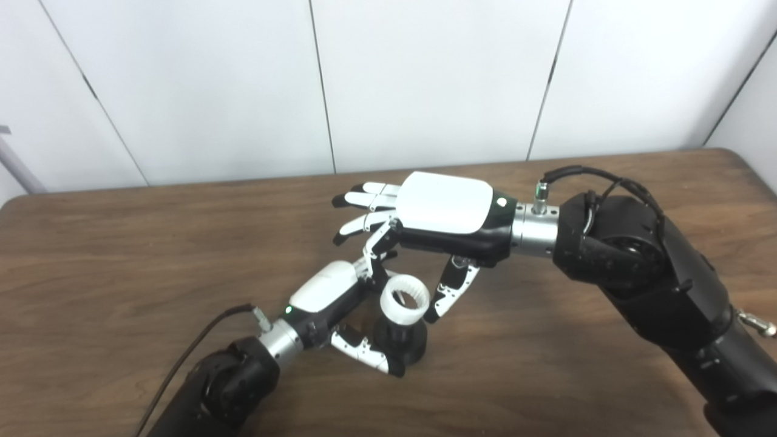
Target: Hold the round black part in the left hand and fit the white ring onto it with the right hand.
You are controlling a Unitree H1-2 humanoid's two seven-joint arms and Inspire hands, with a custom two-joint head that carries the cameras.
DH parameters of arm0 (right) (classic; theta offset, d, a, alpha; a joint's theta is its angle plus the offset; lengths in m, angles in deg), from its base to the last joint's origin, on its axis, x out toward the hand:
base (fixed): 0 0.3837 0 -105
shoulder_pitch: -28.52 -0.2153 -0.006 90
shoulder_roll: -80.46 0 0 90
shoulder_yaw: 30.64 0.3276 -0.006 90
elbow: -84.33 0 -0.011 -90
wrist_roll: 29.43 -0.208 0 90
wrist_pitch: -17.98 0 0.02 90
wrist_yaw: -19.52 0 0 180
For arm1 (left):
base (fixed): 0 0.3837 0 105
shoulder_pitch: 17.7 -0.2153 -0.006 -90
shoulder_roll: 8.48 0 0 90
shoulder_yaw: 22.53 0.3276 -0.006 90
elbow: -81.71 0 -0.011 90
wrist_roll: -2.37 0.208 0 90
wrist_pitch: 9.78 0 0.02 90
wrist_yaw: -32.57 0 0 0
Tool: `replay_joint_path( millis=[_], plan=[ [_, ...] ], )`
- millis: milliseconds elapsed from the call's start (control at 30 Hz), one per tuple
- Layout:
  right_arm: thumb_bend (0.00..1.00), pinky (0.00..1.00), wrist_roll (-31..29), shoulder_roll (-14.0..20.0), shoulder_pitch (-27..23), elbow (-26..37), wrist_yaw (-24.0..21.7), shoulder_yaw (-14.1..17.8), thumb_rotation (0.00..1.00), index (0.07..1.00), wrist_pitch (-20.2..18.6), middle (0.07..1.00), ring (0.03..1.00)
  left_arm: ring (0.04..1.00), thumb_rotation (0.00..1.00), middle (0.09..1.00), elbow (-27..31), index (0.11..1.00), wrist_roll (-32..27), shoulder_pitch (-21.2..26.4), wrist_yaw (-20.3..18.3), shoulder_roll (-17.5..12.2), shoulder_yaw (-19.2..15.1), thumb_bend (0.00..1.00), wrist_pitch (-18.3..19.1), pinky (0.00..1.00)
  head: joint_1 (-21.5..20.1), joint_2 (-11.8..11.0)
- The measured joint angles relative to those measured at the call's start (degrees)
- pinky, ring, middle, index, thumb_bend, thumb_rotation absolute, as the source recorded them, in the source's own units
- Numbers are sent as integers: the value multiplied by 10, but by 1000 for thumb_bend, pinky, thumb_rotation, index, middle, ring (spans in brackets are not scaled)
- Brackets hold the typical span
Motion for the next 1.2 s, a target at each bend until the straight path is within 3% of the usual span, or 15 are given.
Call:
replay_joint_path(
  millis=[733, 1200],
  plan=[
    [525, 1000, -3, 5, 25, 2, -23, 3, 147, 481, -1, 888, 1000, 940, 63, 796, 42, 480, -10, -11, -34, 0, -23, 524, 0, 1000, 4, 12],
    [525, 1000, 0, 1, 23, -31, -15, 9, 142, 482, 10, 879, 1000, 1000, 63, 794, 51, 480, 3, -11, -36, 4, -22, 524, 0, 1000, 4, 18]
  ],
)
